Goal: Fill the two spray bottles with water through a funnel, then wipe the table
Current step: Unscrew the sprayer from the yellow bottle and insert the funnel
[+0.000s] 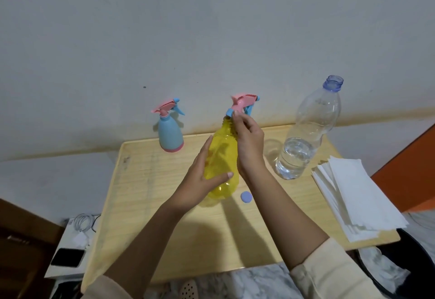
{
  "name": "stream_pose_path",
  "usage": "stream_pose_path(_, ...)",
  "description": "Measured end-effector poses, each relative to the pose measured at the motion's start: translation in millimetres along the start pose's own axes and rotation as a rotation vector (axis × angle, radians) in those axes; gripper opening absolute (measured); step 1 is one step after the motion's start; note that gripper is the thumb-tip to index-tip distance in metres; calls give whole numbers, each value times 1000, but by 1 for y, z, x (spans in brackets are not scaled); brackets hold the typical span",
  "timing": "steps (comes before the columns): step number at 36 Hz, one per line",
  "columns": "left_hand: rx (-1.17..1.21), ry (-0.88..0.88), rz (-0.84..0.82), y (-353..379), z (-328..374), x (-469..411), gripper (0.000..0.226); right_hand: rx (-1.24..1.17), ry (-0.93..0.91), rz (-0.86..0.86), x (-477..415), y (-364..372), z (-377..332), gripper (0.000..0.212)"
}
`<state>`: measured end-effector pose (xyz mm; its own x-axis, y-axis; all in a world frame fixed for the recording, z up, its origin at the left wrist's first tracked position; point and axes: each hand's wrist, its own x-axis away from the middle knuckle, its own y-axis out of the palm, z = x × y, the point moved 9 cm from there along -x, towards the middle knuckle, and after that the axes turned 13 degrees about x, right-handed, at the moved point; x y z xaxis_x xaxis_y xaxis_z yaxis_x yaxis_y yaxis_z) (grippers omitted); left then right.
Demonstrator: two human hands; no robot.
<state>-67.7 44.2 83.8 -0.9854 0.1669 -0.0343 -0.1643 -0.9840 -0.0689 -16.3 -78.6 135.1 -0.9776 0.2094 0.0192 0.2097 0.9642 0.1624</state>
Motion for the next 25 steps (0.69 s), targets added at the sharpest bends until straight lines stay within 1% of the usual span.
stream_pose_path(2, -7, -33, -15, -7, -8, 5, 92, -9, -15, 16, -3, 4, -9, 14)
stream_pose_path(4, -43, -52, 3, -17, -16, 11, 92, -2, -41, 21, -11, 7, -22, 15)
stream_pose_path(7, -72, -66, 89, -38, -29, 18, 89, 4, -97, 9, -24, 10, -47, 11)
stream_pose_path(11, -100, -78, 212, -66, -47, 24, 84, -3, -107, 30, -35, 8, -68, 13)
stream_pose_path(14, -92, -95, 277, -85, -60, 27, 87, 8, -124, 48, -36, 4, -75, 14)
stream_pose_path(16, -55, -90, 335, -96, -65, 27, 90, 67, -145, 40, -34, 2, -73, 9)
stream_pose_path(19, -11, -81, 399, -107, -72, 26, 90, 220, -105, -16, -28, 1, -40, 7)
stream_pose_path(21, 1, -71, 411, -108, -74, 25, 90, 459, -25, -61, -21, 1, 2, 6)
stream_pose_path(23, 6, -73, 421, -107, -78, 24, 87, 705, 84, -113, -13, -1, 57, 19)
stream_pose_path(24, 1, -72, 424, -105, -80, 25, 86, 780, 143, -144, -6, -2, 82, 20)
stream_pose_path(25, -5, -76, 422, -103, -83, 25, 85, 825, 194, -172, 1, -4, 104, 16)
